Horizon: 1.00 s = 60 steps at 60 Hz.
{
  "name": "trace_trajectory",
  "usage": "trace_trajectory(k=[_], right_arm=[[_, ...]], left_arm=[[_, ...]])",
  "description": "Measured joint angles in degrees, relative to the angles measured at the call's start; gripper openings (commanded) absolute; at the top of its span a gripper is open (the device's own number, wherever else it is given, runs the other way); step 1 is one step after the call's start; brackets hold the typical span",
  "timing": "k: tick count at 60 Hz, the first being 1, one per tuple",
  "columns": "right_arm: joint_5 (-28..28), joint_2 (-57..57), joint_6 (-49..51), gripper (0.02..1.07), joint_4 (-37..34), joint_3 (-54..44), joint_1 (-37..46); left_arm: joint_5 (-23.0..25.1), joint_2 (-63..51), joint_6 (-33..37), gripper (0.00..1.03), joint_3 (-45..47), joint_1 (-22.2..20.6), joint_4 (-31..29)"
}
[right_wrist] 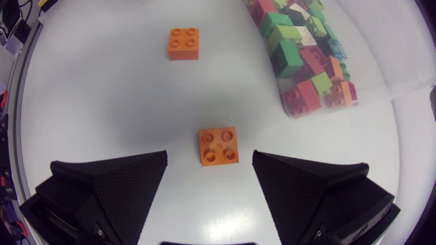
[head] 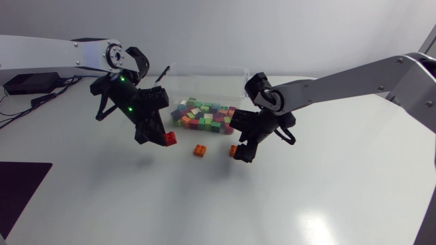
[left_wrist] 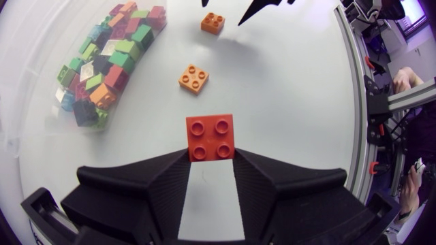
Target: Place the duplo bricks in the container
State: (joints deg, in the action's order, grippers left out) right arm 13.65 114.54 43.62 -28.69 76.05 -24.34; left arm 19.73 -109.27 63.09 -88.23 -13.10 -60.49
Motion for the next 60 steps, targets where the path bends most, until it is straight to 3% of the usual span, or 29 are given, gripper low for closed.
trace_trajectory(k=[2,6,15,22,28,34,60], right_arm=[[-0.1,0.9,0.2,0.92,-0.2,0.8,0.0],[-0.5,2.2,0.4,0.79,-0.8,1.9,0.0],[-1.1,4.5,1.7,0.61,-3.0,4.7,0.0],[-1.1,5.1,1.9,0.61,-4.0,5.9,-0.2],[-1.4,6.1,2.1,0.38,-4.4,6.8,-0.9],[-1.6,6.7,2.8,0.32,-4.5,7.4,-1.6],[-3.0,-0.5,3.0,0.32,-7.4,3.1,-0.7]], left_arm=[[0.2,0.7,0.0,0.28,-0.5,0.0,-1.1],[1.0,2.1,0.0,0.28,-2.2,0.0,-1.6],[2.1,3.9,-0.1,0.28,-7.5,0.0,-3.0],[2.8,4.0,-0.6,0.28,-11.3,0.0,-3.6],[3.7,3.3,-2.2,0.28,-15.7,0.0,-4.2],[4.8,0.8,-4.7,0.28,-21.5,0.0,-4.4],[6.8,-18.0,-16.5,0.28,-46.4,0.9,-4.5]])
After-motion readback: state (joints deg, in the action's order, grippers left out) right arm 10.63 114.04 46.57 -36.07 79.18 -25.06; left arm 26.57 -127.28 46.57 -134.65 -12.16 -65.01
